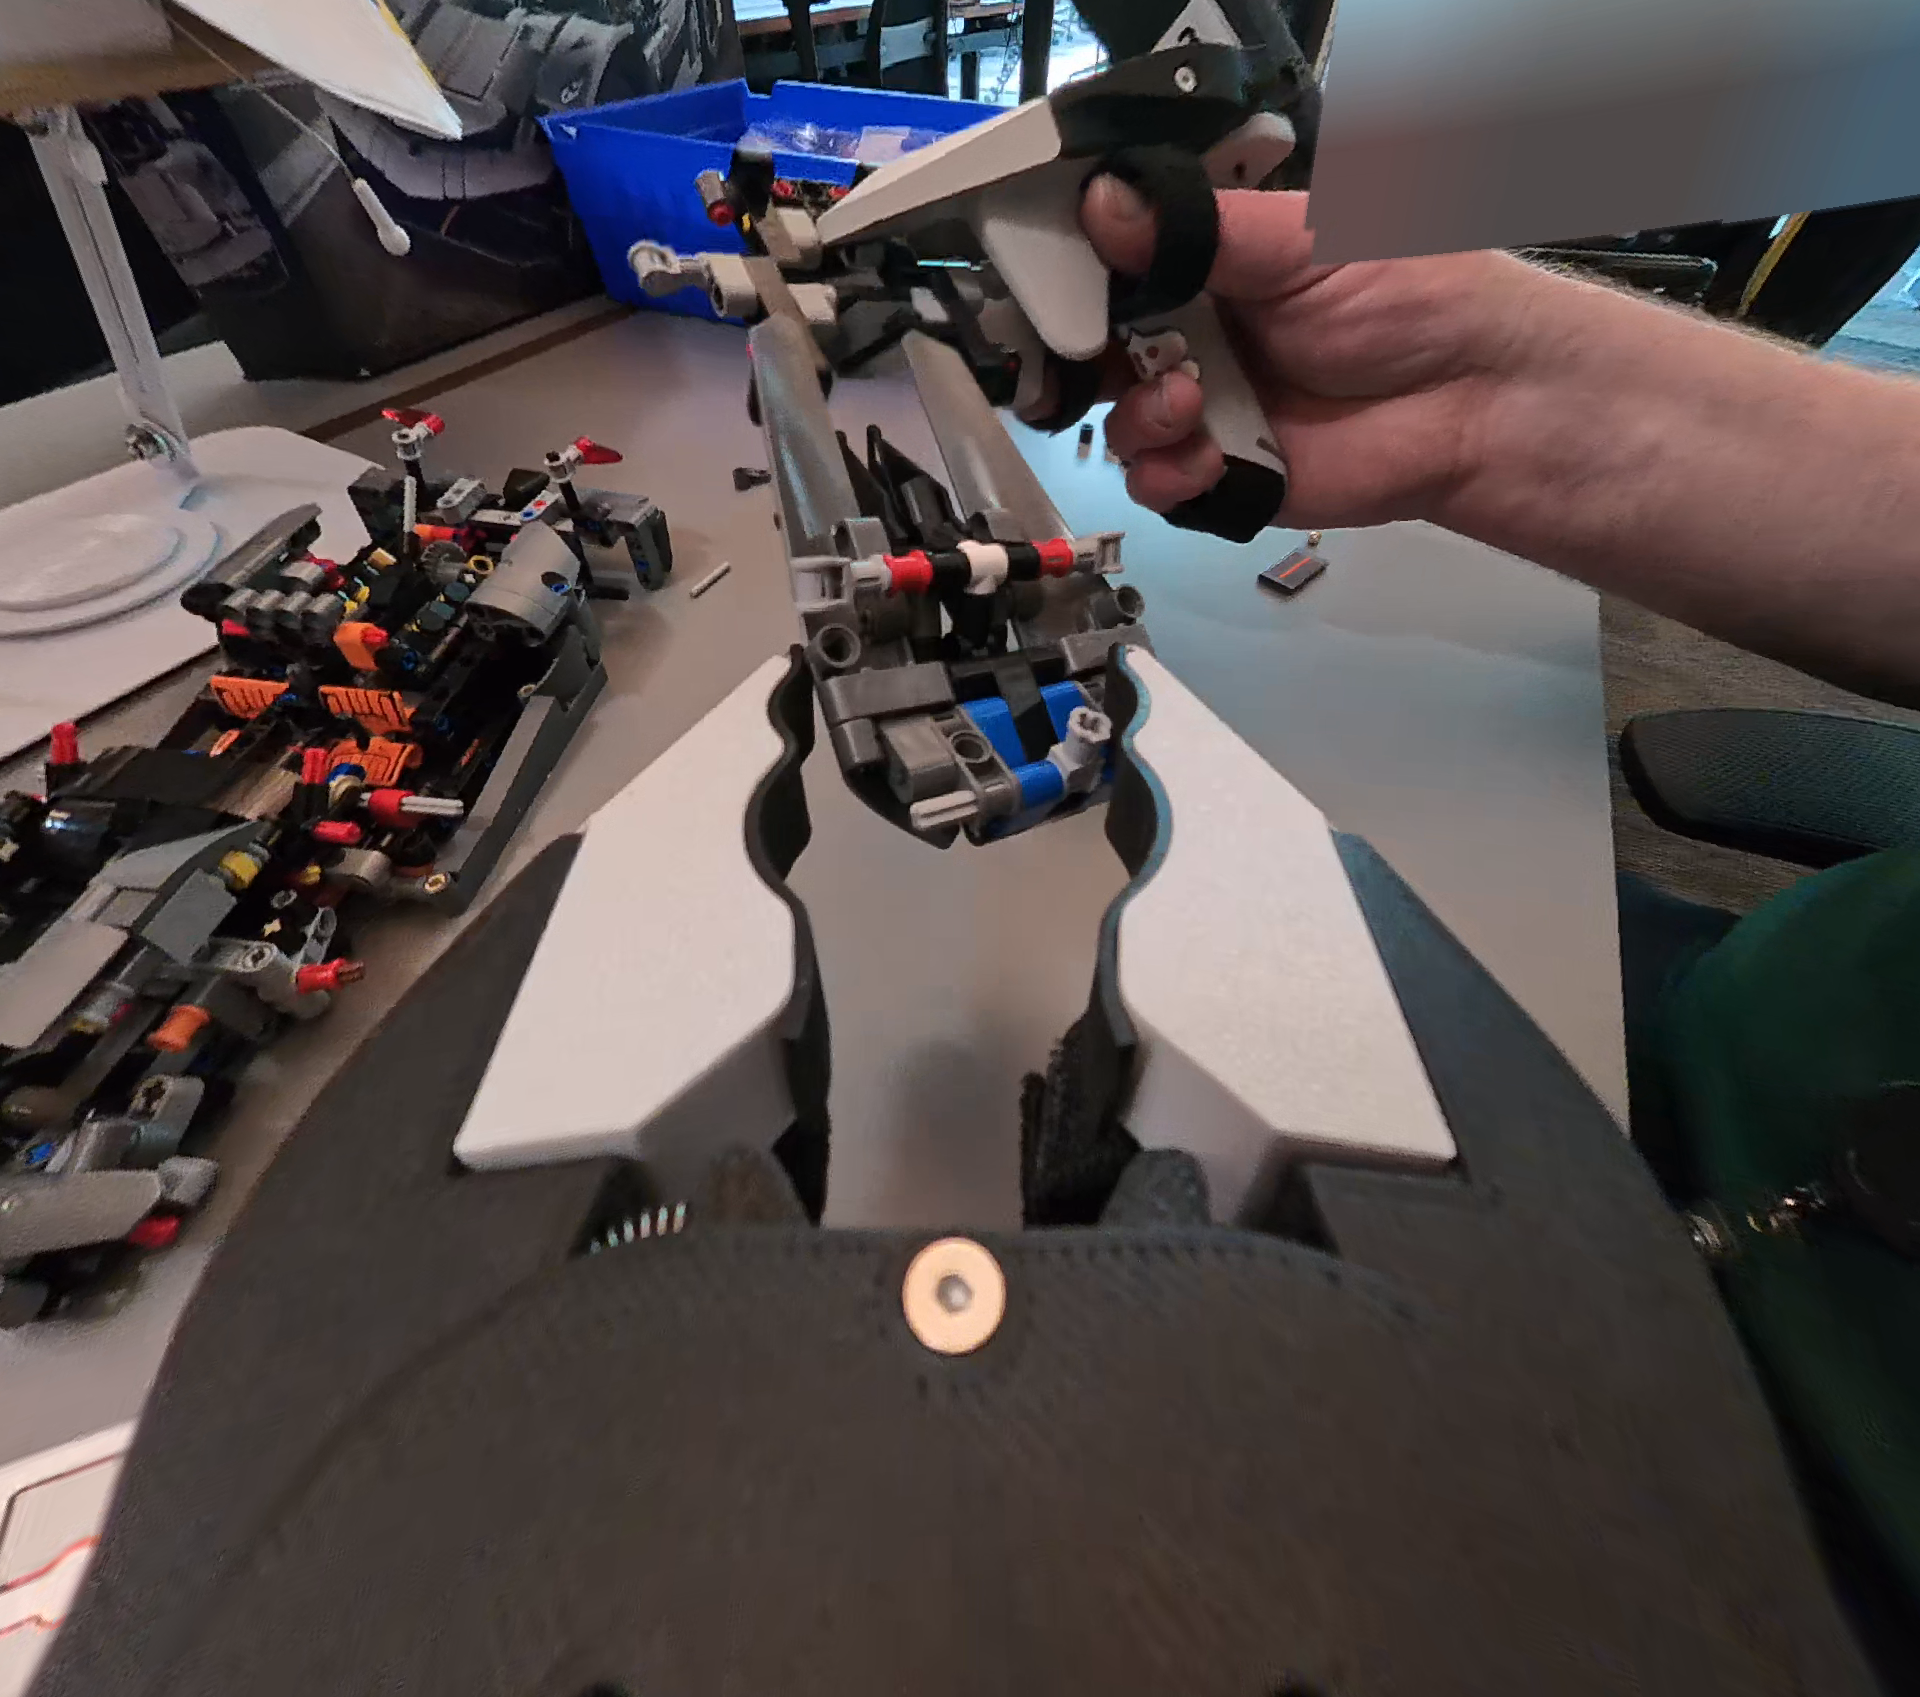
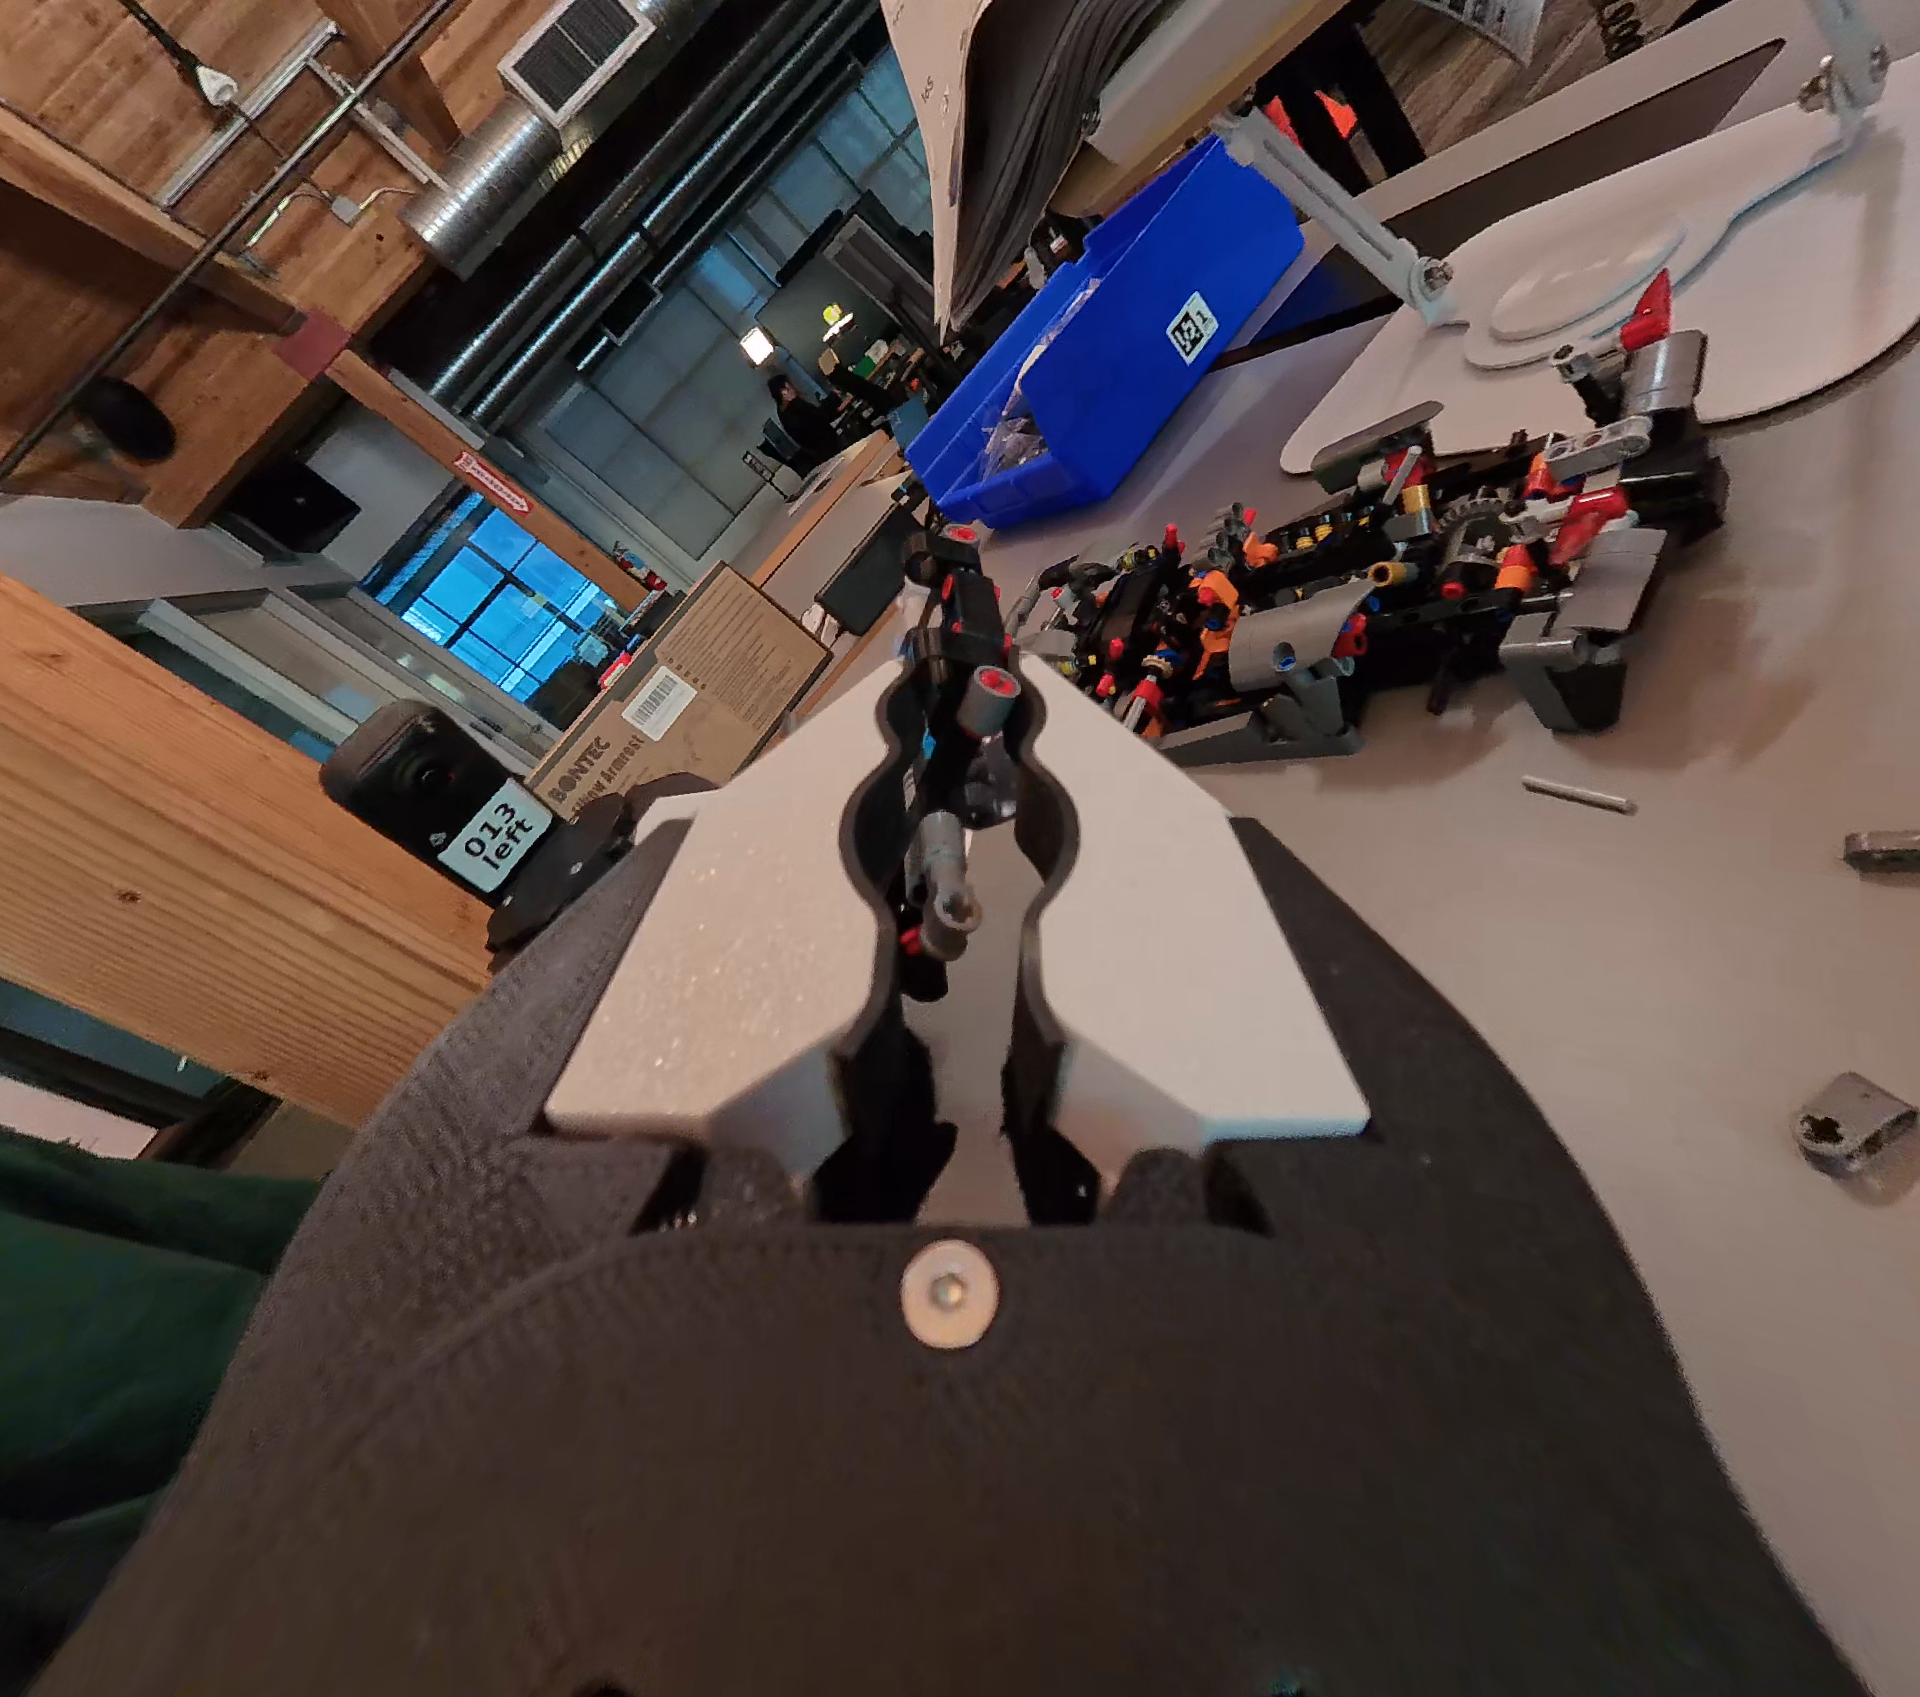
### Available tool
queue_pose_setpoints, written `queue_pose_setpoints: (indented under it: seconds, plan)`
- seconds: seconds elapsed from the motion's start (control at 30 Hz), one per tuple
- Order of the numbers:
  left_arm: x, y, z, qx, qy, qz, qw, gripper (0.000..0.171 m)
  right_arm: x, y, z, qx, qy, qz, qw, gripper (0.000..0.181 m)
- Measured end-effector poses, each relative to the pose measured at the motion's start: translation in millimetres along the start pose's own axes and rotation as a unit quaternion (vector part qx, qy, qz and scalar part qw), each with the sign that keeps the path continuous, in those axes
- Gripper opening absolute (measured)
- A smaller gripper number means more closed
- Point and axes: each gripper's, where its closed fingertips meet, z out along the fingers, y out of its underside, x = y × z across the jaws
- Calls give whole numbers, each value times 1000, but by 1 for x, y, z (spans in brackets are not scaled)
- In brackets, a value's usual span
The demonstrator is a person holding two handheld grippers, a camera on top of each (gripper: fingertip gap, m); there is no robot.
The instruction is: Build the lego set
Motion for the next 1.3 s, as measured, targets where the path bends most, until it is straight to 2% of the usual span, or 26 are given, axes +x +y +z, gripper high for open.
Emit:
queue_pose_setpoints:
  seconds: [0.7, 1.03, 1.13, 1.3]
  plan:
    - [0, -1, 1, 7, -3, 4, 1000, 54, -19, 3, 12, -1, -32, -6, 999, 12]
    - [1, -2, 0, 9, -5, 11, 1000, 54, -14, 6, 12, -12, -20, -9, 1000, 12]
    - [1, -2, -1, 12, -6, 13, 1000, 54, -3, 13, 10, -33, -2, -2, 999, 12]
    - [1, -3, -2, 15, -7, 17, 1000, 54, 13, 47, 9, -105, 24, 12, 994, 12]
